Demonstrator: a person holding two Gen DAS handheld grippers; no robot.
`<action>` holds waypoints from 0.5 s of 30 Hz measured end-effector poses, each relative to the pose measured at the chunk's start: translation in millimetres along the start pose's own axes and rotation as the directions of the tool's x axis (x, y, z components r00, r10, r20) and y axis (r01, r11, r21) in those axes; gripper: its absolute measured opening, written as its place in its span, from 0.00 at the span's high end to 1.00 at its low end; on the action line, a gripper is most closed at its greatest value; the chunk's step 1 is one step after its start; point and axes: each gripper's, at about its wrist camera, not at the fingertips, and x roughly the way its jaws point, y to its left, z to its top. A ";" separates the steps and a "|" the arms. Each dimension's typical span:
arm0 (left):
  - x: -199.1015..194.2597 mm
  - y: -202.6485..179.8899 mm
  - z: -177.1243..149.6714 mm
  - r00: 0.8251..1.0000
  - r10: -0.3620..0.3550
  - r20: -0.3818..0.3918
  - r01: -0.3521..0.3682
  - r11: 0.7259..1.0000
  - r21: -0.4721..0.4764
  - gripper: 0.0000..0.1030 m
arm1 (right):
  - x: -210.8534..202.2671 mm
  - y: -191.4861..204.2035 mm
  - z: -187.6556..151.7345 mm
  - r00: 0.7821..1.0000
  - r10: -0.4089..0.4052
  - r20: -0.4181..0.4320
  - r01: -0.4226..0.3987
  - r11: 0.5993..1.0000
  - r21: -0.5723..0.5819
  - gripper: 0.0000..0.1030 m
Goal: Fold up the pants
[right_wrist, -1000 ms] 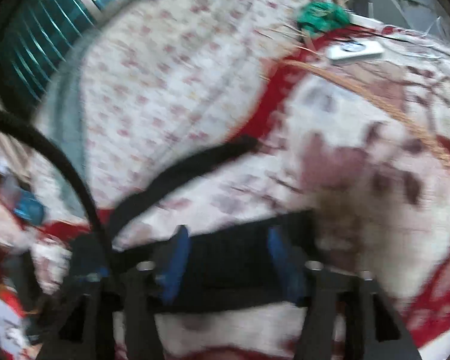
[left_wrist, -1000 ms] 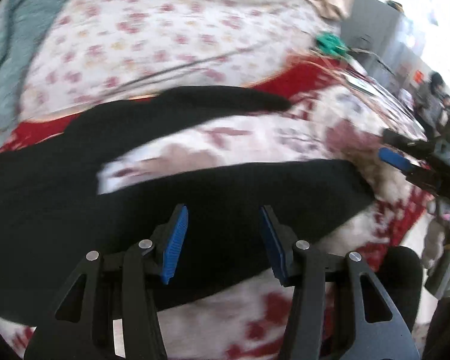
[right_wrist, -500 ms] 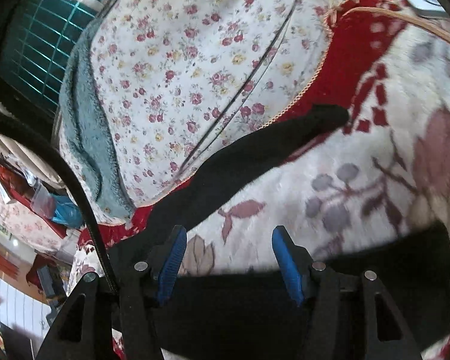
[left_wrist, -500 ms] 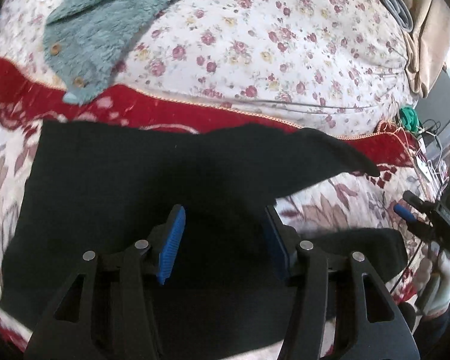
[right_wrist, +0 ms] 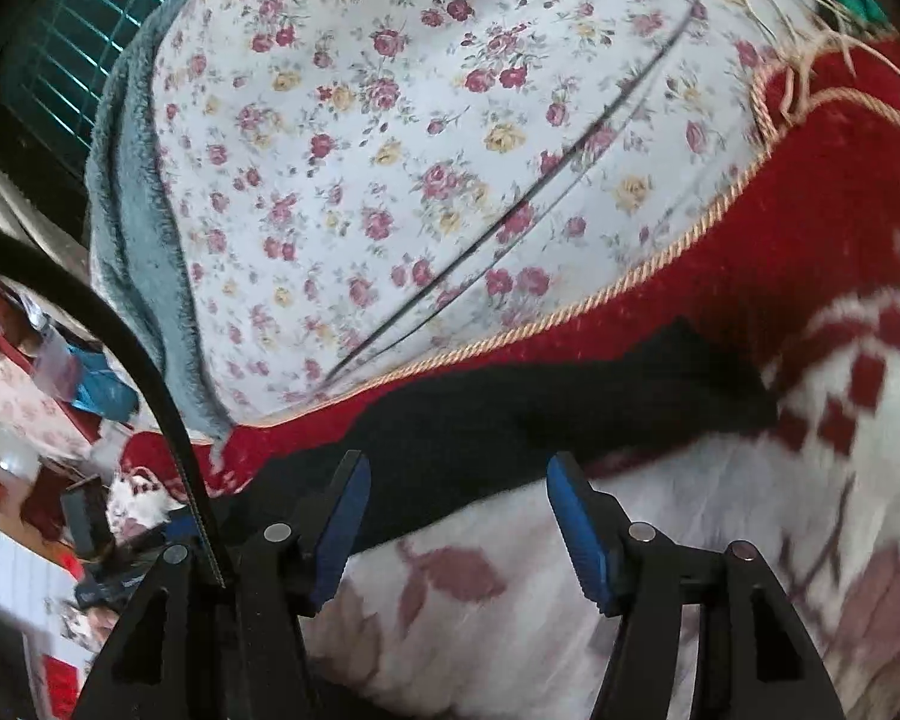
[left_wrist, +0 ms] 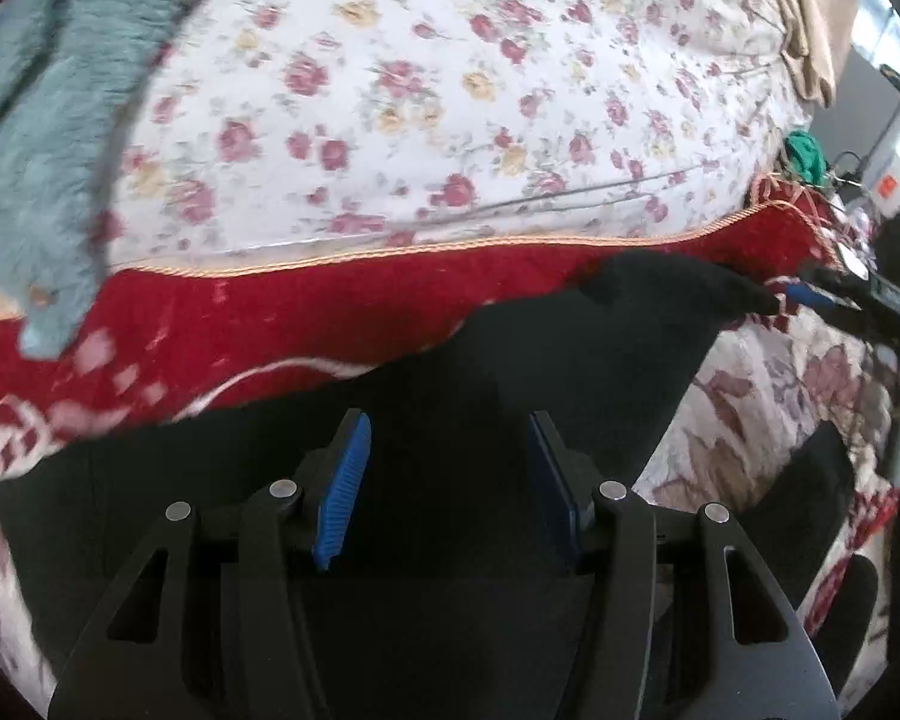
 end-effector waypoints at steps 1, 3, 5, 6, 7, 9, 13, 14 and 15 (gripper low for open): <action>7.1 2.6 3.4 0.999 -0.027 -0.026 0.027 1.000 0.004 0.48 | 4.6 -0.5 9.7 1.000 -0.007 0.000 0.007 1.000 -0.023 0.38; 17.9 6.4 8.6 0.997 -0.041 -0.062 0.041 0.999 0.005 0.48 | 14.8 -2.1 25.5 1.000 -0.015 -0.015 0.014 0.998 -0.060 0.35; 23.8 6.7 13.5 0.996 -0.038 -0.083 0.040 0.999 0.021 0.48 | 25.8 -4.6 40.0 0.998 -0.043 -0.038 0.039 0.994 -0.104 0.35; 26.3 7.4 16.5 0.996 -0.037 -0.087 0.040 0.999 0.035 0.48 | 30.4 -7.4 46.1 0.997 -0.061 -0.055 0.054 0.991 -0.124 0.35; 27.5 7.9 19.8 0.996 -0.036 -0.085 0.040 0.998 0.048 0.48 | 35.6 -10.5 51.1 0.994 -0.074 -0.076 0.063 0.988 -0.140 0.35; 28.5 8.1 26.2 0.995 -0.056 -0.081 0.061 0.996 0.063 0.48 | 42.8 -15.5 56.1 0.989 -0.094 -0.113 0.076 0.985 -0.156 0.35; 31.3 9.4 41.1 0.994 -0.092 -0.054 0.096 0.993 0.075 0.41 | 59.2 -24.9 61.5 0.981 -0.146 -0.130 0.123 0.978 -0.169 0.35; 37.1 8.6 44.6 0.994 -0.086 -0.067 0.091 0.993 0.079 0.40 | 64.7 -27.4 62.4 0.973 -0.189 -0.129 0.165 0.970 -0.177 0.35; 41.3 7.7 46.0 0.994 -0.080 -0.081 0.086 0.993 0.082 0.40 | 70.3 -31.5 62.9 0.958 -0.262 -0.120 0.235 0.951 -0.200 0.35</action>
